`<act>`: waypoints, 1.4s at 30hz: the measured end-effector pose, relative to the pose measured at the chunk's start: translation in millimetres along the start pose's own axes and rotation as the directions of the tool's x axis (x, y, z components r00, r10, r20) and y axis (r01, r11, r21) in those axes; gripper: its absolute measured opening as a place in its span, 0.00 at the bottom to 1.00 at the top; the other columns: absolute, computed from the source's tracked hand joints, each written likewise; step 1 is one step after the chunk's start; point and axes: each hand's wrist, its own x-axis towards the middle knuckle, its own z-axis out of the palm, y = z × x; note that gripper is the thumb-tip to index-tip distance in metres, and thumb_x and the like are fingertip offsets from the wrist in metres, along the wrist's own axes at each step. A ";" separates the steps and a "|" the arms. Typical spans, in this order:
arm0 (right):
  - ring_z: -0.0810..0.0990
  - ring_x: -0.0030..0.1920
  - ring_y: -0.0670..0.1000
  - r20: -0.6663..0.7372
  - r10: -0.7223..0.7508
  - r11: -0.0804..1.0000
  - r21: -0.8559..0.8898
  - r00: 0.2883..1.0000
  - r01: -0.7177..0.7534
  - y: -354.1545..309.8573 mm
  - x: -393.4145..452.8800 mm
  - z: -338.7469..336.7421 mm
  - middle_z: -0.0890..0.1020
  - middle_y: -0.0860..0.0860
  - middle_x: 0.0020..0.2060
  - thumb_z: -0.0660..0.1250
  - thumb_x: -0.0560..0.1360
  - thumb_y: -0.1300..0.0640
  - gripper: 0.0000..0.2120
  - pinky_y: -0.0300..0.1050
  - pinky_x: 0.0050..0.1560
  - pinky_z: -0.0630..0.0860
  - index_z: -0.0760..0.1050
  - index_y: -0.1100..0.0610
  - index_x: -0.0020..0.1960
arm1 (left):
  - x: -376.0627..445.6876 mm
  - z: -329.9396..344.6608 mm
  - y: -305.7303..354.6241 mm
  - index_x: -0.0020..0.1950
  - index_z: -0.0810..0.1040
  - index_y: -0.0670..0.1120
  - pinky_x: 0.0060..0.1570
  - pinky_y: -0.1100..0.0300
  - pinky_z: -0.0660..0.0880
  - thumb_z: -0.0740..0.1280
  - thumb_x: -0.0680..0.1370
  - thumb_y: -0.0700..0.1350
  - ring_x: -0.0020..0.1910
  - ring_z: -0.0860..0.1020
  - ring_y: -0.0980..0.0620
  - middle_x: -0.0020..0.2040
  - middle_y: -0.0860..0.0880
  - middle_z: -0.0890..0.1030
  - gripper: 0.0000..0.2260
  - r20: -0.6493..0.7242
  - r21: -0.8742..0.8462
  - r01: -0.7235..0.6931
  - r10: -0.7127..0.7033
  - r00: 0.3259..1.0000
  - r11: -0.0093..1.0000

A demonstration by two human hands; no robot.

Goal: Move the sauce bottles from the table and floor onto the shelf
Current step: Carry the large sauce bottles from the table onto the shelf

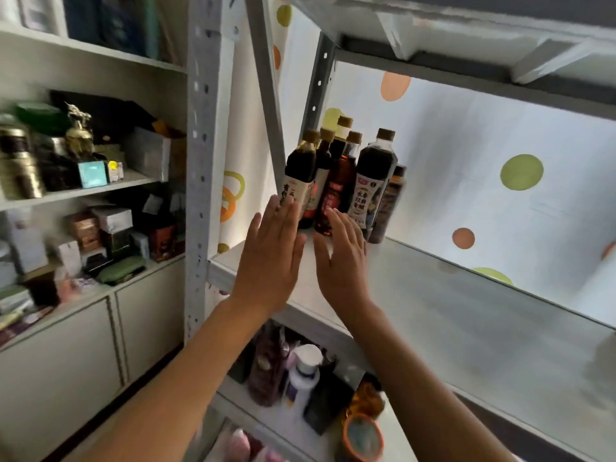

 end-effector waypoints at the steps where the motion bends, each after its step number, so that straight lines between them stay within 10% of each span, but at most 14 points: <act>1: 0.62 0.76 0.54 0.025 -0.003 1.000 -0.017 1.000 0.004 -3.4 -11.3 -0.6 0.69 0.54 0.74 0.62 0.82 0.55 0.23 0.56 0.76 0.60 0.66 0.59 0.75 | -11.6 -5.2 0.8 0.79 0.52 0.46 0.76 0.52 0.45 0.48 0.85 0.51 0.78 0.43 0.54 0.80 0.49 0.54 0.23 0.017 0.015 -0.008 0.008 1.000 1.000; 20: 0.37 0.77 0.38 0.390 -0.244 0.960 0.227 0.888 0.164 -16.5 -254.3 -89.8 0.49 0.45 0.77 0.50 0.85 0.48 0.25 0.43 0.78 0.37 0.54 0.55 0.80 | -262.4 -84.2 141.4 0.79 0.49 0.48 0.77 0.51 0.46 0.48 0.84 0.51 0.78 0.43 0.56 0.79 0.50 0.52 0.23 0.053 0.274 0.295 -0.321 0.946 0.915; 42: 0.48 0.79 0.46 0.443 -0.818 0.557 0.769 0.368 0.313 -234.8 -599.4 -203.1 0.59 0.53 0.78 0.57 0.84 0.57 0.24 0.51 0.79 0.49 0.59 0.60 0.78 | -646.1 -322.8 331.3 0.78 0.49 0.47 0.76 0.56 0.43 0.41 0.84 0.54 0.78 0.43 0.58 0.79 0.51 0.53 0.24 -0.439 0.402 0.851 -0.745 0.503 0.338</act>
